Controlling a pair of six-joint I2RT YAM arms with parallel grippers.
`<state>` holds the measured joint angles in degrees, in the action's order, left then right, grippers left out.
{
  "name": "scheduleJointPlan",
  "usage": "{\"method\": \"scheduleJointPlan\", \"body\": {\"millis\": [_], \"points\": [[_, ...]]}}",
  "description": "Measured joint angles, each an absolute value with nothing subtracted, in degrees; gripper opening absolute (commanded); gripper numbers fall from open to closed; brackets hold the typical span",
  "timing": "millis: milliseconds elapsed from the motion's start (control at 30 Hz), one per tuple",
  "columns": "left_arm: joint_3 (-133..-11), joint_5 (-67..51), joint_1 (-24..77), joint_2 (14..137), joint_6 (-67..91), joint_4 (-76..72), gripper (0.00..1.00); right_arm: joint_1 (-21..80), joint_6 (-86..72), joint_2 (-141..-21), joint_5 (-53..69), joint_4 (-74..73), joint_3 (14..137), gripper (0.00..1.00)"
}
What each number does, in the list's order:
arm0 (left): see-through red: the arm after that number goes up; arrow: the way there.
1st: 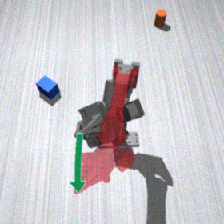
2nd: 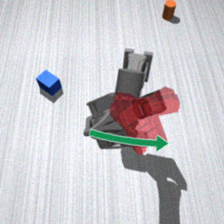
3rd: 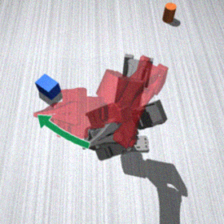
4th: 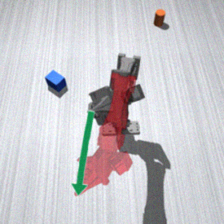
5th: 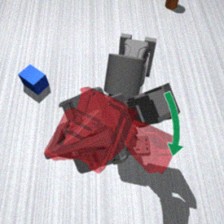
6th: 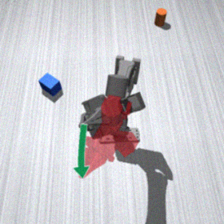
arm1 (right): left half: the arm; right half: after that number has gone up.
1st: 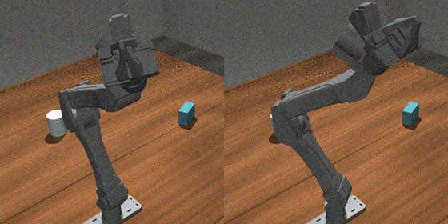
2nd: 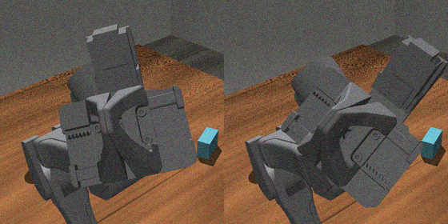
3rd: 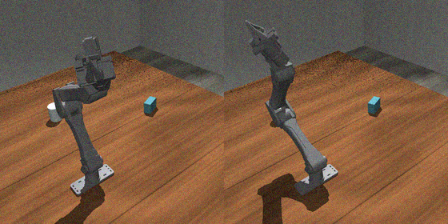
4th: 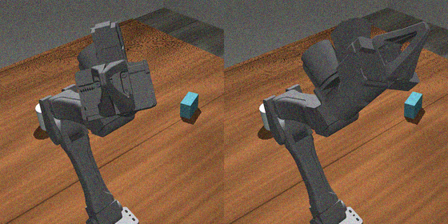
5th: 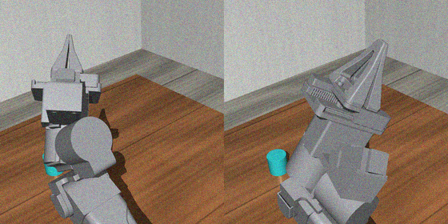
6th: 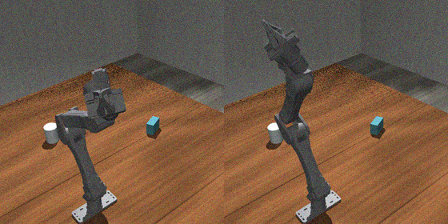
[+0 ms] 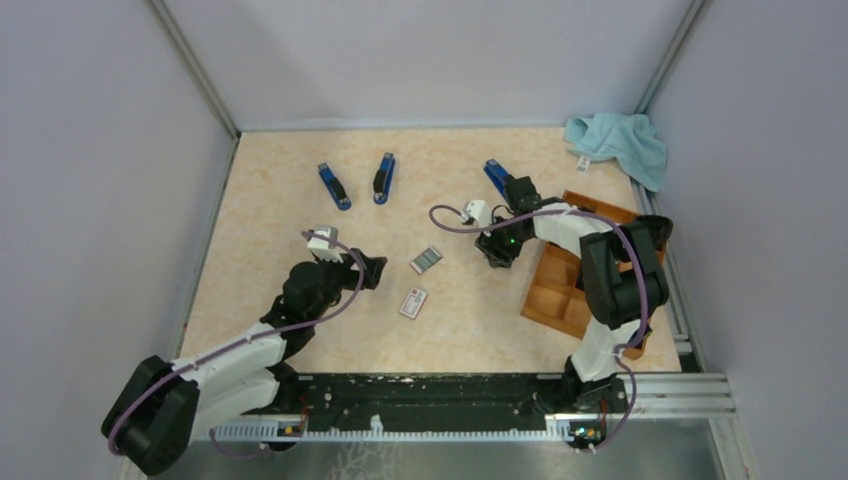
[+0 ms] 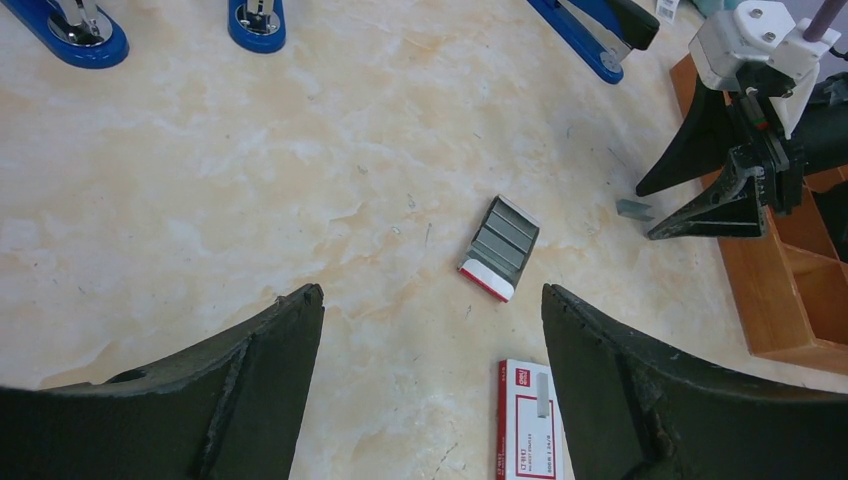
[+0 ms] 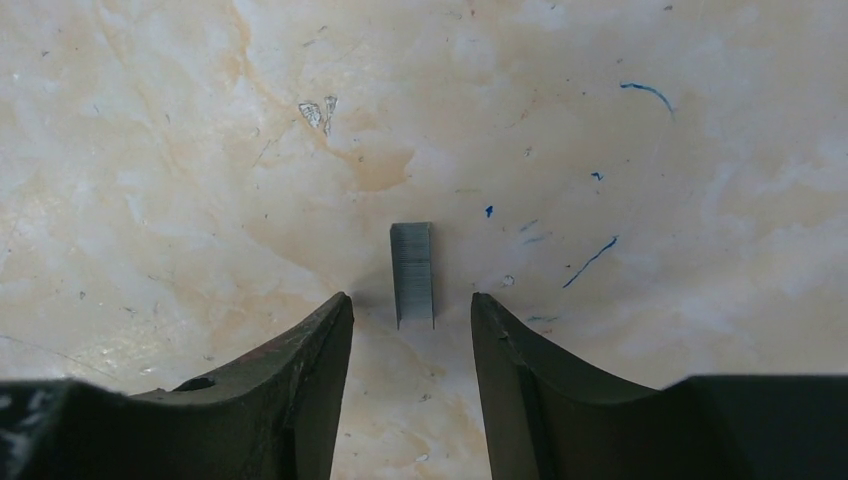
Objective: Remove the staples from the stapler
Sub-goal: Pick up the staple from the center of the board.
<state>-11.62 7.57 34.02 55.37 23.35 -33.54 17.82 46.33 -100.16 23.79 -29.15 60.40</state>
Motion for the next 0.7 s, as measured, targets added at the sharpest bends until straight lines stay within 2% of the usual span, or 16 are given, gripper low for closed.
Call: {"method": "scheduleJointPlan", "body": {"millis": [400,600,700], "points": [[-11.62,7.64,34.02,55.92,23.51,-33.91,0.83,17.82,46.57,-100.55,22.98,-28.1,60.47,0.17],[-11.62,7.62,34.02,55.94,23.51,-34.06,0.84,17.82,47.2,-100.57,23.51,-28.18,60.49,0.09],[-11.62,7.4,34.02,55.92,23.4,-34.09,0.84,17.82,47.48,-100.57,24.34,-28.67,60.49,0.09]]}}
